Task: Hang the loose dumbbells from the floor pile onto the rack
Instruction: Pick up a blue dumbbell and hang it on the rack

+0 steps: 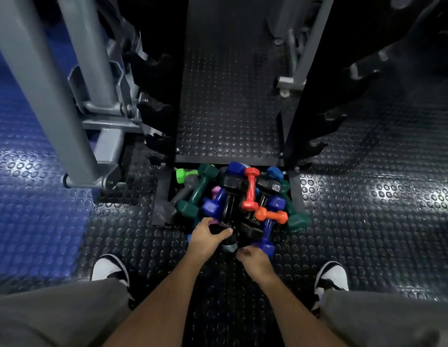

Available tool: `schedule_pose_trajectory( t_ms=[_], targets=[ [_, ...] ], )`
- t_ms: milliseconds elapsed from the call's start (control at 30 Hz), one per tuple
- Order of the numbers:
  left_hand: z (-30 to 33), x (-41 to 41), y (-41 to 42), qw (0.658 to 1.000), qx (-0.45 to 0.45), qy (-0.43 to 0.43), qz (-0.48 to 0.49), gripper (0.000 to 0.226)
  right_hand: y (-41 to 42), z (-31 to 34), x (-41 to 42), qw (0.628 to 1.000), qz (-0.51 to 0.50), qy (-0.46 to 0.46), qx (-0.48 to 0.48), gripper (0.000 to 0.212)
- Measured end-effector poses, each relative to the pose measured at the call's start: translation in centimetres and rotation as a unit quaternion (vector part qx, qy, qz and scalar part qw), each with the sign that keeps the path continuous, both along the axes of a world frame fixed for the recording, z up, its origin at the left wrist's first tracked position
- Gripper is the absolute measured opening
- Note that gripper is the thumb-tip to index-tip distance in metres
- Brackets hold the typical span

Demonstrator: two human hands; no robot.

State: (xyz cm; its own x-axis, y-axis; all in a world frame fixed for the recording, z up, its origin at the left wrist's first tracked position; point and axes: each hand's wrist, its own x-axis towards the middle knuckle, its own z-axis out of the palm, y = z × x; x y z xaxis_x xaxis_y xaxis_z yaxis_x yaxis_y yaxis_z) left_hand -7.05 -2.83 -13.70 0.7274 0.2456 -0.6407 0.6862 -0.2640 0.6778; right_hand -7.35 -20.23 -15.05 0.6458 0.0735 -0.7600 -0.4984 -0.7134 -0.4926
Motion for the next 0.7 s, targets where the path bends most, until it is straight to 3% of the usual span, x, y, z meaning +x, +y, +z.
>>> schedule_pose_trajectory(
  t_ms=[67, 200, 267, 300, 367, 433, 700],
  targets=[
    [-1.1, 0.1, -0.8, 0.999, 0.032, 0.007, -0.016, 0.078, 0.0, -1.4, -0.4, 1.000, -0.009, 0.015, -0.015, 0.013],
    [-2.5, 0.6, -1.9, 0.995, 0.076, 0.015, -0.058, 0.095, 0.1, -4.4, -1.1, 0.999, -0.035, 0.013, -0.019, 0.024],
    [-3.3, 0.9, -2.2, 0.995, 0.074, 0.019, -0.070, 0.098, 0.3, -5.1, -1.1, 0.999, -0.043, 0.016, -0.008, 0.011],
    [-3.6, 1.0, -2.2, 0.994, 0.076, 0.015, -0.073, 0.098, 0.5, -5.3, -1.1, 0.999, -0.049, 0.015, -0.002, 0.008],
    [-4.3, 1.1, -2.2, 0.994, 0.083, 0.005, -0.076, 0.097, 0.7, -6.1, -1.0, 0.998, -0.060, 0.020, 0.006, 0.034],
    [-4.8, 1.3, -2.2, 0.993, 0.087, -0.003, -0.080, 0.091, 0.9, -6.6, -0.9, 0.997, -0.069, 0.019, 0.005, 0.044],
    [-6.0, 1.3, -1.5, 0.991, 0.086, -0.028, -0.101, 0.077, 1.7, -8.4, 0.4, 0.997, -0.072, -0.019, 0.012, 0.038]
  ],
)
